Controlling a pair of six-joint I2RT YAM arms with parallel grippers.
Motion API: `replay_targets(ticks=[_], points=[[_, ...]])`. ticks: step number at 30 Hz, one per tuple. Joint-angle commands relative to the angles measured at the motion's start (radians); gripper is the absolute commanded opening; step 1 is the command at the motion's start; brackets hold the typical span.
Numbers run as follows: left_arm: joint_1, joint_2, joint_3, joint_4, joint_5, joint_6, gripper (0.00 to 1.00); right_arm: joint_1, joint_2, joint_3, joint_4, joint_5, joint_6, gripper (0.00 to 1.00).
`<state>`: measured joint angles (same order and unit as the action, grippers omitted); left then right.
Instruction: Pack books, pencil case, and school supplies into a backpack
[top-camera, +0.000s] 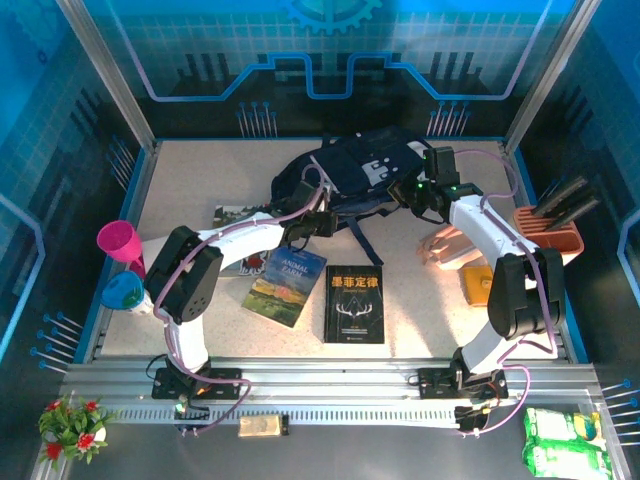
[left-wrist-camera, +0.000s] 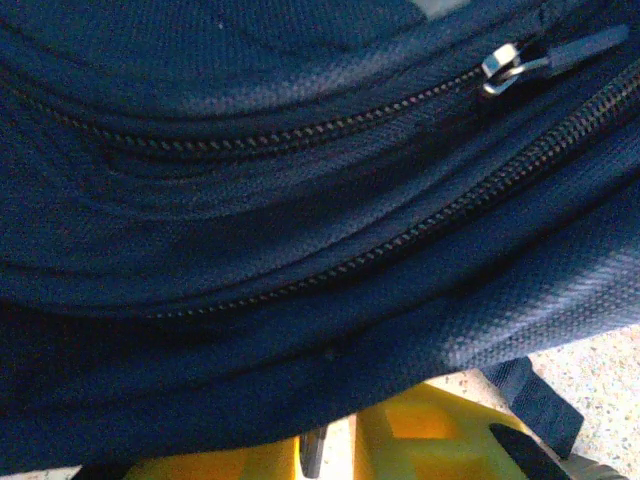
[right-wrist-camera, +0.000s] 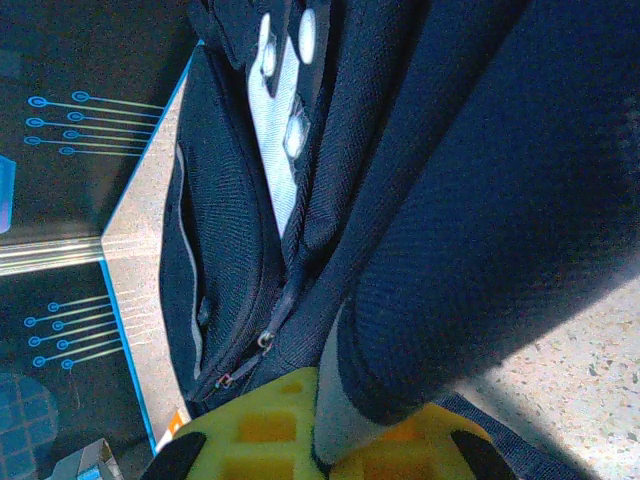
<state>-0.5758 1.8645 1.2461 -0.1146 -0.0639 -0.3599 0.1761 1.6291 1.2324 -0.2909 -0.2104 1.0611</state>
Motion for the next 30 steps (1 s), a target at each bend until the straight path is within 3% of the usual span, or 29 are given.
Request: replay_targets(ticks=[1,10,18,23,30], points=[[0.009,0.003,-0.023,0.015,0.017,0.005,0.19,-0.018,0.004,0.045,0.055,0.003,0.000,0.00],[0.020,-0.021,-0.045,-0.019,-0.028,0.059,0.00,-0.036,0.011,0.035,0.052,0.037,-0.022,0.00],[0.083,-0.007,-0.006,-0.178,-0.026,0.111,0.00,-0.106,0.089,0.001,0.078,0.045,-0.112,0.00],[0.088,0.019,0.006,-0.187,0.056,0.131,0.00,-0.111,0.137,-0.023,0.079,0.042,-0.113,0.00],[0.078,0.037,0.103,-0.244,0.139,0.122,0.00,-0.112,0.055,-0.092,0.060,0.053,-0.078,0.47]])
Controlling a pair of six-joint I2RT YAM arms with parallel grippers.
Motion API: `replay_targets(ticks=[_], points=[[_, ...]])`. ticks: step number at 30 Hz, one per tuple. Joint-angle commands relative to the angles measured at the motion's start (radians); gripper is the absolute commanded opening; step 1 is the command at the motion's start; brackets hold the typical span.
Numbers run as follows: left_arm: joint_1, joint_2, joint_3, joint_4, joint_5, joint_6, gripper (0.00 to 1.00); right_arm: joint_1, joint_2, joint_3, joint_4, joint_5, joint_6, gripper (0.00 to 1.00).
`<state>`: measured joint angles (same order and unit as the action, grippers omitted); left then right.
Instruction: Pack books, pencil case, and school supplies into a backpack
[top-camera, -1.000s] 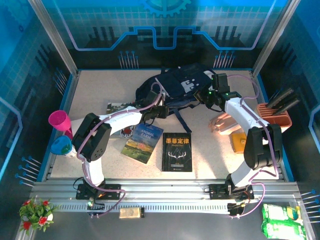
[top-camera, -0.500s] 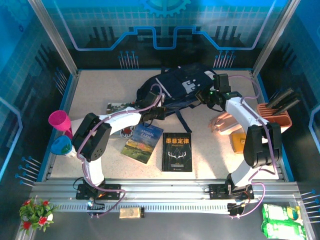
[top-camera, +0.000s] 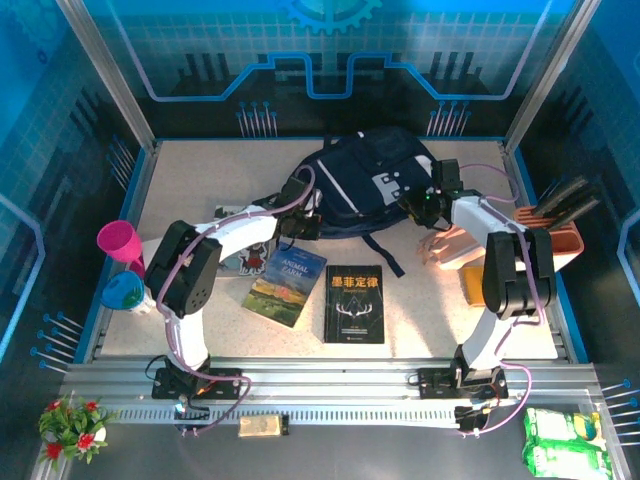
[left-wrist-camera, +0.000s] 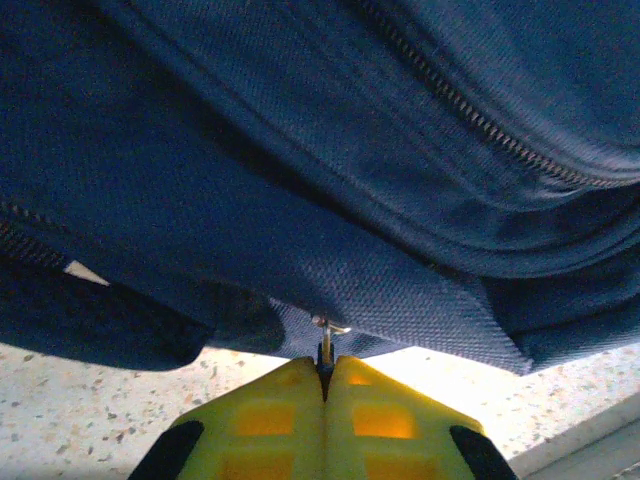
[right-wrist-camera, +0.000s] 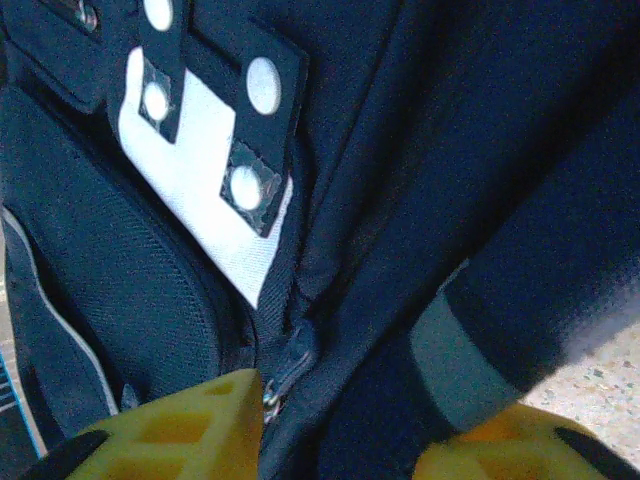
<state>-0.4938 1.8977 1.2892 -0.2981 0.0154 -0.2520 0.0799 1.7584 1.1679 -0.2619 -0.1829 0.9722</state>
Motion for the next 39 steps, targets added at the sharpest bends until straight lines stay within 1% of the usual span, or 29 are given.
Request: replay_targets(ticks=[1,3,7,10,13,15,18,21,23,27,33,36,39], points=[[-0.008,0.005,0.073,-0.074,0.068,0.010,0.00,-0.014,-0.097,-0.043,0.031,0.026,0.021,0.51],[-0.016,0.002,0.103,-0.099,0.076,0.001,0.00,-0.014,-0.158,-0.088,0.025,0.035,0.044,0.57],[-0.039,-0.009,0.157,-0.145,0.095,-0.013,0.00,0.007,-0.280,-0.182,0.025,0.043,0.123,0.63],[-0.060,-0.017,0.185,-0.161,0.104,-0.016,0.00,0.063,-0.347,-0.253,0.050,0.053,0.209,0.66],[-0.083,-0.018,0.210,-0.177,0.109,-0.020,0.00,0.133,-0.368,-0.319,0.096,0.056,0.309,0.67],[-0.097,-0.019,0.220,-0.181,0.114,-0.023,0.00,0.180,-0.357,-0.349,0.151,0.054,0.370,0.67],[-0.109,-0.013,0.228,-0.185,0.119,-0.027,0.00,0.232,-0.317,-0.349,0.200,0.048,0.416,0.68],[-0.116,-0.007,0.229,-0.185,0.129,-0.031,0.00,0.261,-0.271,-0.332,0.219,0.048,0.436,0.70],[-0.119,-0.003,0.228,-0.185,0.138,-0.033,0.00,0.274,-0.242,-0.338,0.264,0.052,0.452,0.71],[-0.122,0.006,0.228,-0.185,0.153,-0.033,0.00,0.289,-0.198,-0.350,0.330,0.074,0.485,0.70],[-0.121,0.008,0.217,-0.173,0.184,-0.008,0.00,0.293,-0.127,-0.337,0.400,0.069,0.486,0.65],[-0.121,0.011,0.216,-0.162,0.227,0.005,0.00,0.294,-0.095,-0.346,0.475,0.055,0.493,0.63],[-0.121,0.014,0.213,-0.153,0.280,0.009,0.00,0.296,-0.072,-0.346,0.498,0.052,0.493,0.61]])
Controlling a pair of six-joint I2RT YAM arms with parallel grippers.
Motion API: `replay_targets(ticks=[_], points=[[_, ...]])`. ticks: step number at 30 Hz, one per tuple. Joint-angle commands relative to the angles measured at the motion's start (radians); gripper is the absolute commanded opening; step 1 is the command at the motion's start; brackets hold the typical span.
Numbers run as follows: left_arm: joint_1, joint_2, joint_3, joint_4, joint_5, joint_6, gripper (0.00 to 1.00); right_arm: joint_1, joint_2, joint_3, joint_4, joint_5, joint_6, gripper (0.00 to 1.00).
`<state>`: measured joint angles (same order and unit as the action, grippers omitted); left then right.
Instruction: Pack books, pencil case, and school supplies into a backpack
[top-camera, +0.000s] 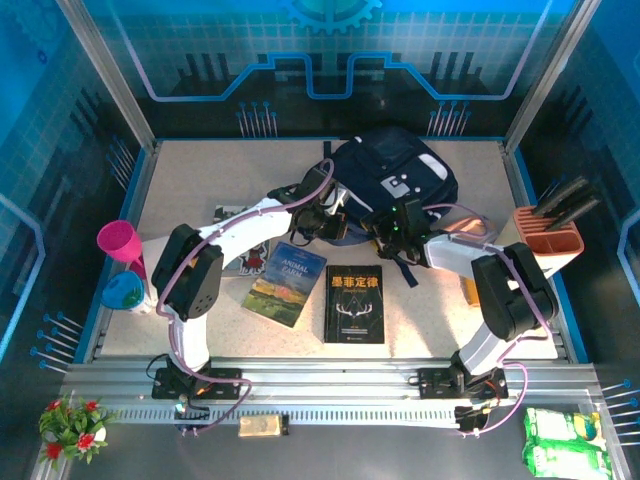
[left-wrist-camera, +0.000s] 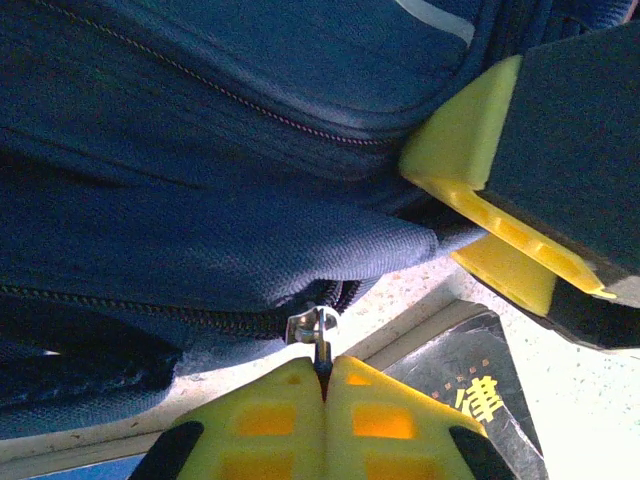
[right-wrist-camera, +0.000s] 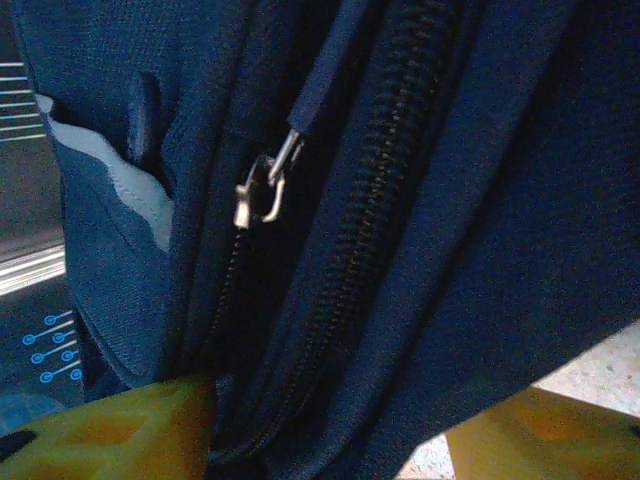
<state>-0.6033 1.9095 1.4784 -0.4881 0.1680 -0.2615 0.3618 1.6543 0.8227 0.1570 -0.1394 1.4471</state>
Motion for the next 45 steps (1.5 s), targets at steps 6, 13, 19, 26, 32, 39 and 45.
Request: replay_targets(ticks=[6,13,19,26,32,39,45], points=[[-0.011,-0.003,0.002,0.049,0.165,0.016,0.00,0.015,0.052,-0.020,0.142,0.033,0.023,0.52],[0.013,-0.037,-0.023,0.028,0.116,0.018,0.00,-0.004,0.036,0.012,0.028,0.081,-0.048,0.17],[0.068,-0.083,-0.071,-0.018,0.065,0.058,0.00,-0.018,-0.002,0.050,-0.064,0.106,-0.154,0.05],[0.157,-0.118,-0.119,-0.077,0.005,0.135,0.00,-0.047,-0.063,0.081,-0.108,0.087,-0.246,0.05],[0.198,-0.131,-0.129,-0.101,-0.012,0.154,0.00,-0.065,-0.081,0.145,-0.174,0.014,-0.341,0.06],[0.189,-0.201,-0.149,-0.120,0.020,0.140,0.00,-0.077,-0.034,0.293,-0.263,-0.142,-0.437,0.06],[0.141,-0.266,-0.151,-0.149,0.032,0.149,0.00,-0.083,0.006,0.365,-0.271,-0.260,-0.475,0.06]])
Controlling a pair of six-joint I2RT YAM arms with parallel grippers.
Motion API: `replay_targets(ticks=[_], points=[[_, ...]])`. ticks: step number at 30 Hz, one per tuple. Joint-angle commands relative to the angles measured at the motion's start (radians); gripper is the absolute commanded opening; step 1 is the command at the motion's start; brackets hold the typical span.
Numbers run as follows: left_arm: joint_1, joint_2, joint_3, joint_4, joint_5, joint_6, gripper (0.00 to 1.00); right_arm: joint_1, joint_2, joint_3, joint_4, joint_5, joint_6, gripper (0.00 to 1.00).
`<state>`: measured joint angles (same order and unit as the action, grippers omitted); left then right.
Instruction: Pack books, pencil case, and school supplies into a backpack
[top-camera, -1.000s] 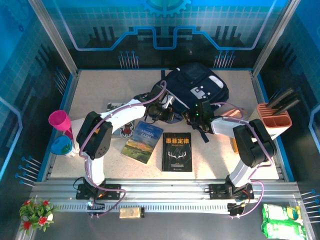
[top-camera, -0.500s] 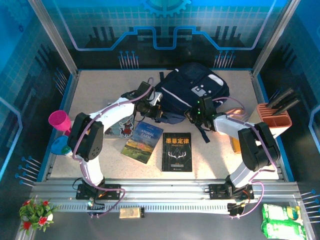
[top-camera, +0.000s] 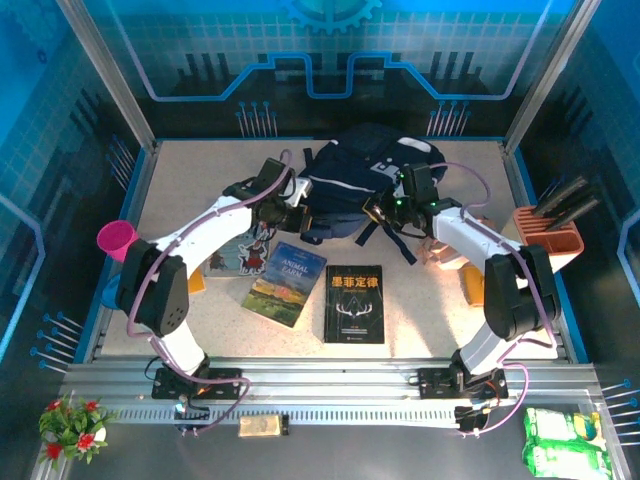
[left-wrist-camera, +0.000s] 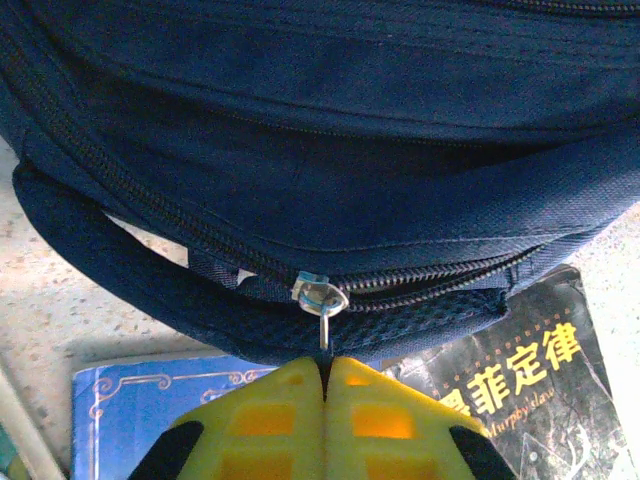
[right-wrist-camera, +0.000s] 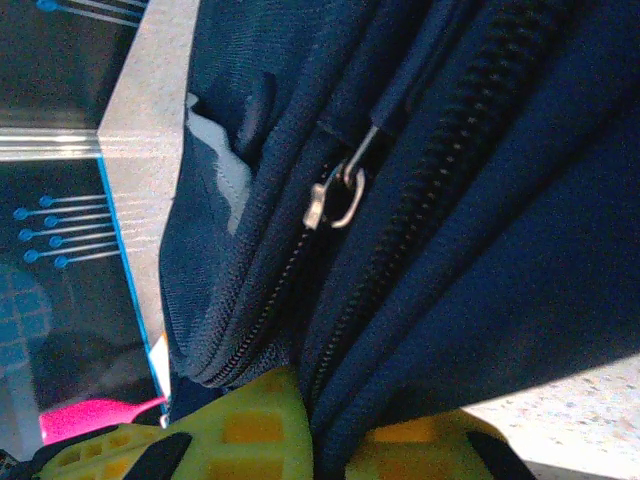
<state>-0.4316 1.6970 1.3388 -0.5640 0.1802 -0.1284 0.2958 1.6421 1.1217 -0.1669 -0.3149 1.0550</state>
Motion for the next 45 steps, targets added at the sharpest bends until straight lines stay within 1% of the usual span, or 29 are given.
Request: replay_targets(ticks=[1,5,10,12,13,15,16,18,20,22,25,28,31,35,45], points=[[-0.043,-0.059,-0.010,-0.073,0.027,0.017,0.00,-0.024,0.018,0.073,0.041,-0.088,-0.100,0.06],[-0.101,-0.039,0.007,-0.069,0.051,0.011,0.00,-0.067,0.015,0.065,-0.010,-0.082,-0.137,0.06],[-0.181,0.047,0.056,-0.067,0.081,-0.009,0.00,-0.163,-0.008,-0.024,-0.026,-0.046,-0.154,0.09],[-0.213,0.095,0.092,-0.059,0.091,-0.028,0.00,-0.195,-0.015,-0.056,-0.031,-0.018,-0.157,0.13],[-0.228,0.120,0.115,-0.053,0.086,-0.040,0.00,-0.210,-0.021,-0.071,-0.039,-0.005,-0.155,0.16],[-0.251,0.167,0.154,-0.039,0.083,-0.082,0.00,-0.231,-0.047,-0.106,-0.046,-0.019,-0.150,0.23],[-0.260,0.187,0.169,-0.032,0.080,-0.107,0.00,-0.236,-0.076,-0.132,-0.049,-0.020,-0.150,0.28],[-0.279,0.207,0.170,-0.009,0.079,-0.136,0.00,-0.240,-0.141,-0.189,-0.081,0.010,-0.141,0.42],[-0.292,0.211,0.160,0.023,0.071,-0.154,0.00,-0.241,-0.210,-0.252,-0.094,0.032,-0.110,0.51],[-0.297,0.216,0.158,0.042,0.079,-0.169,0.00,-0.238,-0.279,-0.336,-0.094,0.047,-0.043,0.61],[-0.303,0.215,0.161,0.053,0.088,-0.169,0.00,-0.220,-0.360,-0.429,-0.067,0.055,0.076,0.71],[-0.306,0.214,0.158,0.053,0.090,-0.165,0.00,-0.167,-0.416,-0.479,-0.024,0.058,0.172,0.80],[-0.305,0.214,0.151,0.053,0.096,-0.162,0.00,-0.102,-0.431,-0.487,0.005,0.102,0.244,0.84],[-0.306,0.214,0.148,0.056,0.105,-0.163,0.00,-0.050,-0.381,-0.469,0.041,0.135,0.312,0.86],[-0.307,0.210,0.146,0.053,0.104,-0.163,0.00,0.025,-0.160,-0.352,0.115,0.110,0.318,0.86]])
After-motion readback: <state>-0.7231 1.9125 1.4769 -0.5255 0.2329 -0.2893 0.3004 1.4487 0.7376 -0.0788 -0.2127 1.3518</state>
